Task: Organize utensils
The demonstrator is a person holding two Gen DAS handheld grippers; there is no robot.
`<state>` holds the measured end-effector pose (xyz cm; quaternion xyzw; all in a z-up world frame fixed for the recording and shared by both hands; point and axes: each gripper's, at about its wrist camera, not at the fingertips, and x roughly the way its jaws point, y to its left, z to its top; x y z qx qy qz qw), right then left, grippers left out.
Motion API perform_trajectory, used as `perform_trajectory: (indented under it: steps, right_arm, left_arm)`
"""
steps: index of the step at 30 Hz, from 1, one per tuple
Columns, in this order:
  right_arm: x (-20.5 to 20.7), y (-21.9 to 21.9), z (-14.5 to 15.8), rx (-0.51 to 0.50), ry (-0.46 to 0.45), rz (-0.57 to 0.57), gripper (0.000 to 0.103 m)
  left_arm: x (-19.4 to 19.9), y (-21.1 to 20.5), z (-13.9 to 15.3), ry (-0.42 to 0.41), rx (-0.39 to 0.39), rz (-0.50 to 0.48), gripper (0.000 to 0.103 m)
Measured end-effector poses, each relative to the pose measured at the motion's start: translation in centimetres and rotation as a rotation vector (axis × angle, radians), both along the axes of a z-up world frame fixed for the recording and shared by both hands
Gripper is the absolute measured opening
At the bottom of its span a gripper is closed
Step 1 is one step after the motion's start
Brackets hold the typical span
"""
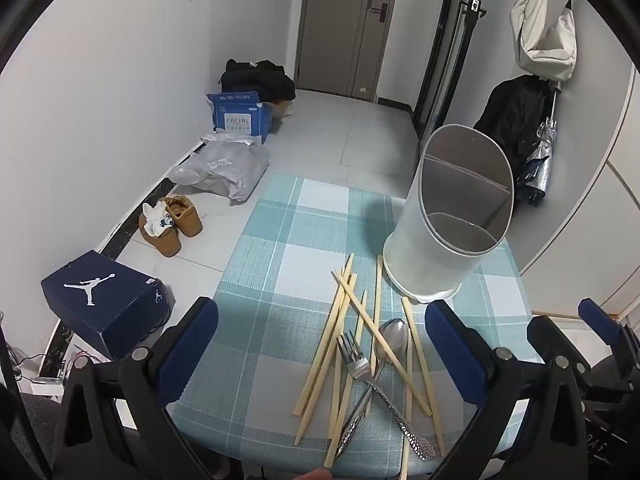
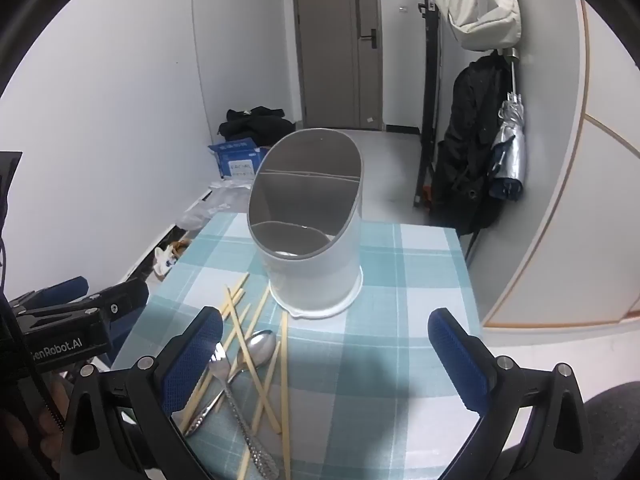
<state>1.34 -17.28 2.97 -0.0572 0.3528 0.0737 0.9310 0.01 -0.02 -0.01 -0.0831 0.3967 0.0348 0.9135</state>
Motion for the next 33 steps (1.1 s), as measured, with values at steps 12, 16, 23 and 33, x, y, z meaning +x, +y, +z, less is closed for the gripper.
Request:
perform_trajectory:
  steps: [12, 16, 23, 33]
  right_arm:
    - [-0.1, 0.0, -0.2, 0.018, 0.001, -0.004, 0.103]
    - [0.0, 0.0, -0.2, 0.019, 0.005, 0.0, 0.103]
    - [-0.1, -0.2, -0.1, 0.023, 0.0, -0.002, 0.103]
    - [-0.1, -0.3, 0.0, 0.036, -0.005, -0.004, 0.103]
  left_arm:
    - [0.2, -0.4, 0.7, -0.011, -0.02, 0.001, 0.101]
    - [0.0, 0.0, 0.4, -0.013, -0.016, -0.002, 0.101]
    - [-0.1, -0.2, 0.4, -0.015, -0.012, 0.004, 0.102]
    - [0.0, 0.1, 0.4, -0.014, -0.022, 0.004, 0.101]
